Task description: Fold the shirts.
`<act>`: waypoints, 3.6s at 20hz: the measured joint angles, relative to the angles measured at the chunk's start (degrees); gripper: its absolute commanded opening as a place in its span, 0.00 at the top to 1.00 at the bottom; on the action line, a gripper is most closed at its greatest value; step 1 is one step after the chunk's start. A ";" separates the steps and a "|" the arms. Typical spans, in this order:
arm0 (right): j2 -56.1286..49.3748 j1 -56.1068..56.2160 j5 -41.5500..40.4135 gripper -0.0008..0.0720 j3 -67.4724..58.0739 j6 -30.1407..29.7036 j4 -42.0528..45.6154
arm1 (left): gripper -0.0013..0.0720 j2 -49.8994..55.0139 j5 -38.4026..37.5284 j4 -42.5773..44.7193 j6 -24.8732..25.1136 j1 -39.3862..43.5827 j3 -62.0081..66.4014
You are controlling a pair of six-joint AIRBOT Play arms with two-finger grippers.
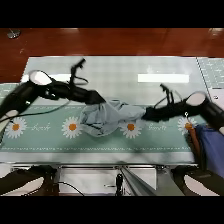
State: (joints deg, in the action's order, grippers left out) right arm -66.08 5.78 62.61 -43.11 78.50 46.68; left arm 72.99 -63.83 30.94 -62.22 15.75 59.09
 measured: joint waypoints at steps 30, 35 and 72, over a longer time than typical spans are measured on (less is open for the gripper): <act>23.93 -8.15 28.65 0.95 -59.80 4.42 8.66 | 0.95 -37.05 -10.21 24.81 -15.28 -18.32 35.01; 16.98 -8.15 15.85 0.95 -38.03 0.68 5.35 | 0.95 -30.40 -1.31 25.68 -15.21 -18.25 14.58; 10.86 -31.95 5.53 0.14 11.54 -11.02 -6.05 | 0.02 4.98 -7.13 10.01 -0.39 -47.71 -21.33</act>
State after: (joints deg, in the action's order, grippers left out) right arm -55.22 -26.17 68.14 -31.57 67.48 40.62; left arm 77.97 -70.96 40.95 -62.61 -31.97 37.76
